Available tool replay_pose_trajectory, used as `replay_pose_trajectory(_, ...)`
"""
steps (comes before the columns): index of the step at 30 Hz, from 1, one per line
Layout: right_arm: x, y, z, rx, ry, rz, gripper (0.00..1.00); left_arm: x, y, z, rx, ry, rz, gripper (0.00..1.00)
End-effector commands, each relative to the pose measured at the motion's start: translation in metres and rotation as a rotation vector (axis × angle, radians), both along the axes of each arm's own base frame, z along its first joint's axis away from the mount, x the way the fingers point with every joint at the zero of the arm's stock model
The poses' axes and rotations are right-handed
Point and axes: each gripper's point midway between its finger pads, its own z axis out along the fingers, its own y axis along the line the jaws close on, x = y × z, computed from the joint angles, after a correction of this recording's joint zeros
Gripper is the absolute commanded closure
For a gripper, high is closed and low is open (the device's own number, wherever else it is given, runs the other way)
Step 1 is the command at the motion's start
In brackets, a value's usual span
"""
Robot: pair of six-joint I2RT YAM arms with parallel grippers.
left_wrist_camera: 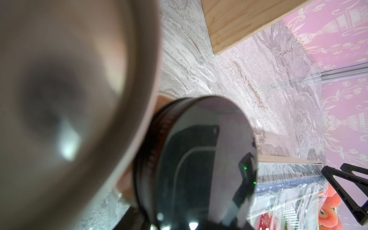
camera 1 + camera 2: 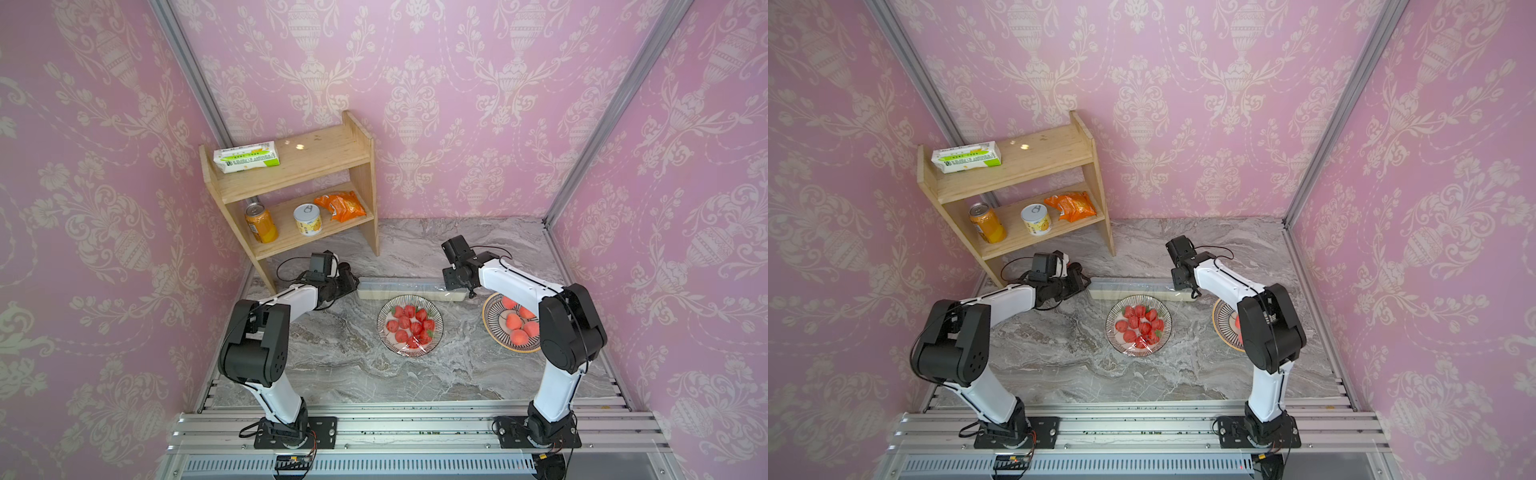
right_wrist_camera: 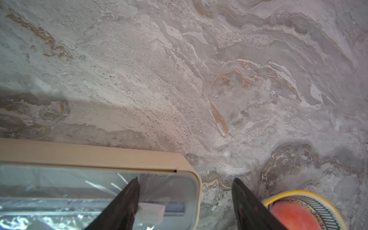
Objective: Wrap the plate with plastic wrap
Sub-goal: Tear off the plastic wrap from the plastic wrap cutting box.
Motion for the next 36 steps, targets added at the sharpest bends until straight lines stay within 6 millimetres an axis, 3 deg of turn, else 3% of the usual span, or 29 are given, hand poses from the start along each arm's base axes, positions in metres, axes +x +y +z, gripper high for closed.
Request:
replay_pose_trajectory(1,-0.020,-0.026,-0.011,-0.068,0.071,-0.036,0.25,-0.058,0.030,-0.065,0.165,0.283,0.038,0.52)
replay_pose_trajectory(7,-0.020,-0.040,-0.006,-0.047,0.062,-0.075,0.25,-0.056,0.030,-0.062,0.166,0.277,0.040,0.50)
replay_pose_trajectory(11,-0.014,-0.037,0.020,-0.005,0.001,-0.075,0.19,-0.052,0.028,-0.049,0.155,0.246,0.040,0.44)
replay_pose_trajectory(15,-0.015,-0.030,0.052,0.081,-0.062,-0.065,0.10,-0.044,0.028,-0.017,0.144,0.176,0.045,0.34)
replay_pose_trajectory(19,-0.035,-0.014,0.063,0.238,-0.049,-0.044,0.02,-0.046,0.025,0.017,0.121,0.110,0.043,0.25)
replay_pose_trajectory(22,-0.058,0.012,0.058,0.438,0.003,-0.018,0.00,-0.059,0.012,0.029,0.029,0.113,0.017,0.22)
replay_pose_trajectory(27,-0.088,0.054,0.026,0.765,0.110,-0.034,0.00,-0.077,-0.014,0.029,-0.142,0.127,0.004,0.18)
replay_pose_trajectory(33,-0.081,0.076,0.005,0.919,0.135,-0.052,0.00,-0.064,-0.054,0.019,-0.270,0.134,-0.060,0.16)
replay_pose_trajectory(36,-0.071,0.078,0.001,0.913,0.125,-0.041,0.00,-0.050,-0.063,0.014,-0.280,0.119,-0.070,0.16)
